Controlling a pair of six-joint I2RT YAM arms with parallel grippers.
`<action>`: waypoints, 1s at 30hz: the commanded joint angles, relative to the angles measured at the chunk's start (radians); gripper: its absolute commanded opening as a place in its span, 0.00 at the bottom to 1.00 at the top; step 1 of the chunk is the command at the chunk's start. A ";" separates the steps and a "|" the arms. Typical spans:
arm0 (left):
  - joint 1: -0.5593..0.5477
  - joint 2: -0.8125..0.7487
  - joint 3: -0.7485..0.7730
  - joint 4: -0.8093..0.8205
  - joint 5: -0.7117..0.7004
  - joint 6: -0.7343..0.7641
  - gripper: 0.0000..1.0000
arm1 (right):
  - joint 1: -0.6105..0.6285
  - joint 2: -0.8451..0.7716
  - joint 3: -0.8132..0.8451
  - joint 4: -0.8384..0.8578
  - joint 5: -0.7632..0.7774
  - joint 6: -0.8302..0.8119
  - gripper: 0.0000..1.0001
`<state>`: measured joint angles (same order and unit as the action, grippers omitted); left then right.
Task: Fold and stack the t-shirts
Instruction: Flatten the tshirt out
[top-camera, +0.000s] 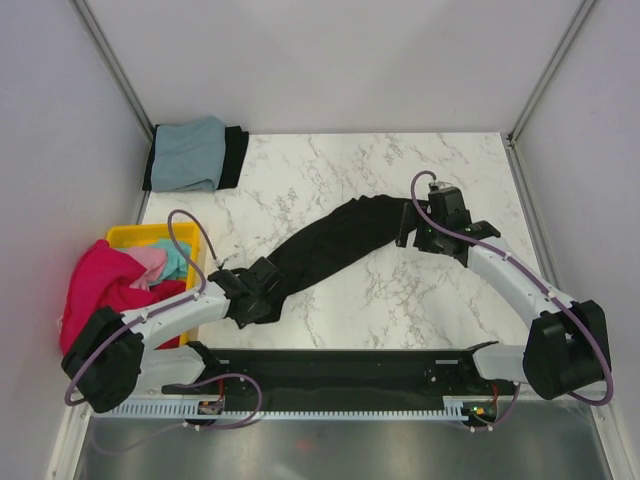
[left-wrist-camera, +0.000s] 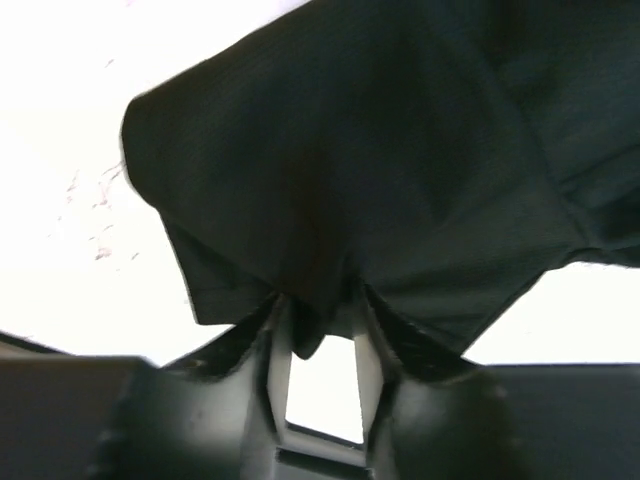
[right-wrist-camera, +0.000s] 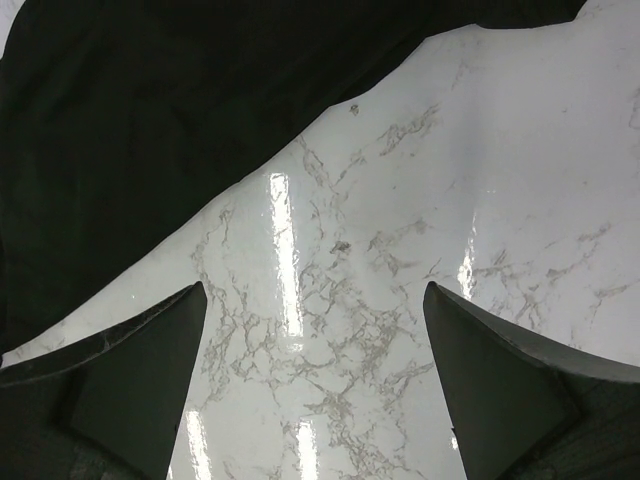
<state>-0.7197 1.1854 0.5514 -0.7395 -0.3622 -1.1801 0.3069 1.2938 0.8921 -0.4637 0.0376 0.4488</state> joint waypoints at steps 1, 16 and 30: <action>0.002 0.077 -0.019 0.140 -0.007 -0.007 0.30 | -0.035 0.010 -0.002 0.019 -0.021 -0.018 0.98; 0.020 -0.173 0.608 -0.168 -0.221 0.295 0.02 | -0.331 0.047 -0.022 0.089 -0.036 0.105 0.98; 0.028 -0.319 0.498 -0.187 -0.224 0.267 0.02 | -0.335 0.341 -0.005 0.371 -0.237 0.211 0.83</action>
<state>-0.6968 0.8631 1.0889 -0.9051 -0.5766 -0.9112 -0.0284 1.6047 0.8627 -0.2169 -0.1444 0.6189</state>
